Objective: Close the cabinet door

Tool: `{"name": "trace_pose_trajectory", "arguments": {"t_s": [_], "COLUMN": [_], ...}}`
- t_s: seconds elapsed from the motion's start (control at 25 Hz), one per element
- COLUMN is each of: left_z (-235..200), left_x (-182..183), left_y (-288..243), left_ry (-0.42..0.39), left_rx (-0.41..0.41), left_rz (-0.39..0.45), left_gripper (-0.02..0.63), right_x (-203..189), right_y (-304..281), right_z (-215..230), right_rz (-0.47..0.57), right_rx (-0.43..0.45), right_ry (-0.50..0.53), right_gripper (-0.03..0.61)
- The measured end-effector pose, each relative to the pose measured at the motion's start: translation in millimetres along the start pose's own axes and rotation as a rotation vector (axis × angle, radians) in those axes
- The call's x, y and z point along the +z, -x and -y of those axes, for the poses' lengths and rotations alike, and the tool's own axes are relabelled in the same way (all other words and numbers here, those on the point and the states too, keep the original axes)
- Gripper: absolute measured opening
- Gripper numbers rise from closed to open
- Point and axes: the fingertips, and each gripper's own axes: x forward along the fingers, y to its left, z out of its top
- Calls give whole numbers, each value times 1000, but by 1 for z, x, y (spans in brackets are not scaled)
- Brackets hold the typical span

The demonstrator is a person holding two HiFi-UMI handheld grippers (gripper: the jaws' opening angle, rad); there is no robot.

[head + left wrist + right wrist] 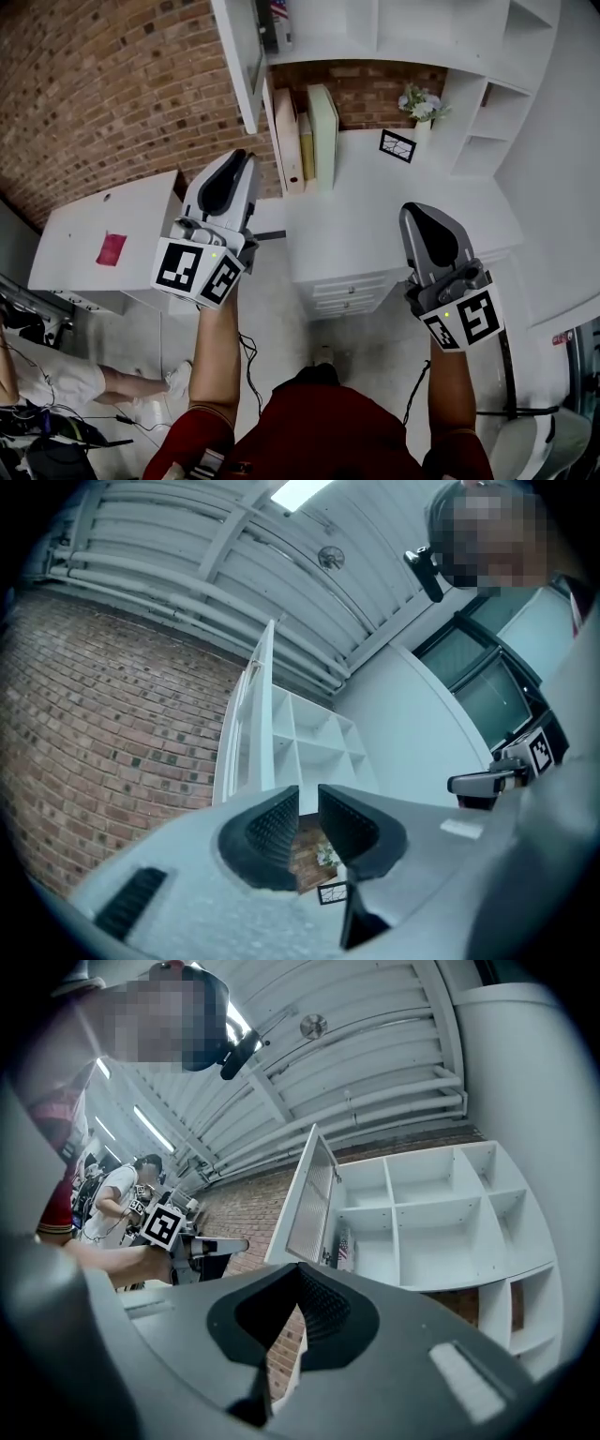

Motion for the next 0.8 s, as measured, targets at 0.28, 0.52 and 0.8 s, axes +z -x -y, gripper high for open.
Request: {"name": "trace_pose_trajectory", "arguments": {"t_s": [0.28,0.52,0.8], "left_z": [-34,-46,-46], "left_x": [-13,-15,-17], "left_y": [-35,-52,-60], "left_ry": [1,-4,14], "left_rx": [-18,-66,-66], "left_rz": [-5,33,72], "left_gripper": [131,132,107], "right_x": [-24,-46,-62], "right_y": [-45,-73,-82], "right_z": [26,44,67], "right_rz": [-4,-11,-3], "right_rx": [9,-5,-40], "right_ry": [-10,0,-1], "right_gripper": [14,14,14]}}
